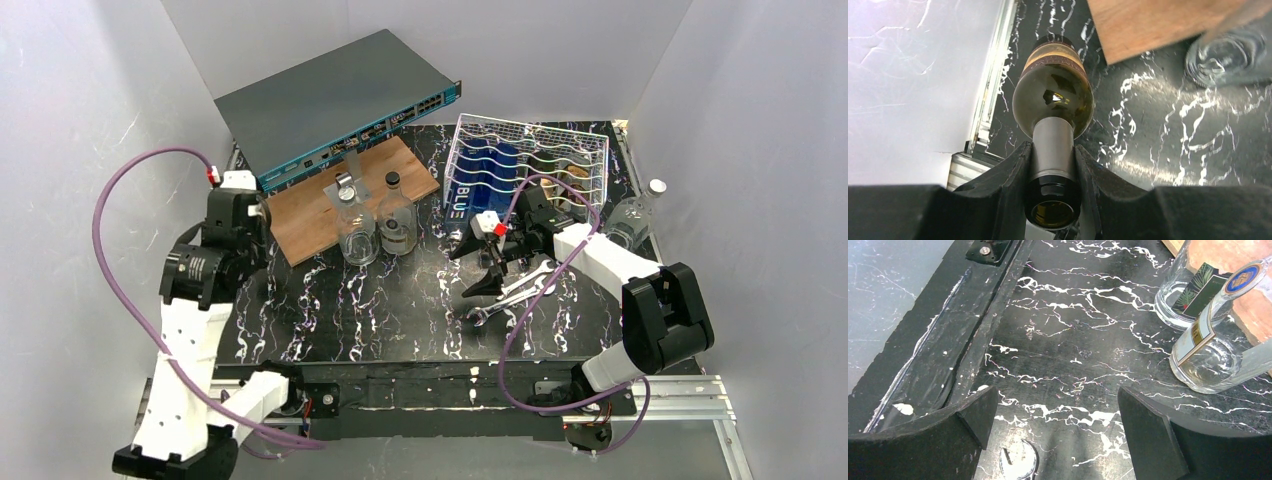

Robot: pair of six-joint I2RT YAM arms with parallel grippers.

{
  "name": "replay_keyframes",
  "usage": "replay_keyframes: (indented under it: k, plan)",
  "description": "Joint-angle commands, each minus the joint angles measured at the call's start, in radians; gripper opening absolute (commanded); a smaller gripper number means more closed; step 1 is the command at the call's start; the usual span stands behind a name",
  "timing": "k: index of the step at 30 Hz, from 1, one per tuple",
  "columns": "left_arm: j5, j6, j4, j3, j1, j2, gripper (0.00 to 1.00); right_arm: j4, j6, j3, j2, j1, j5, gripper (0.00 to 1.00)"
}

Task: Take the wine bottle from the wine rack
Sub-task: Place the wine bottle at the center of the board.

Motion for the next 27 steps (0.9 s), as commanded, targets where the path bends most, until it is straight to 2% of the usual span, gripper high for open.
replay_keyframes:
  k: [1,7,16,22,27]
  plan:
    - [0.003,0.016,0.184,0.013,0.119,0.049,0.00,-0.073,-0.074,0.045,0.001,-0.003,-0.050,0.98]
    - [0.085,-0.070,0.171,0.144,0.215,0.218,0.00,-0.132,-0.138,0.058,0.010,-0.001,-0.058,0.98]
    - [0.196,-0.310,0.138,0.276,0.417,0.385,0.00,-0.228,-0.245,0.071,0.007,-0.001,-0.065,0.98]
    - [0.195,-0.381,0.113,0.384,0.482,0.483,0.00,-0.266,-0.290,0.078,0.002,-0.001,-0.066,0.99]
    - [0.234,-0.460,0.024,0.505,0.532,0.612,0.00,-0.282,-0.312,0.078,-0.003,-0.001,-0.059,0.98]
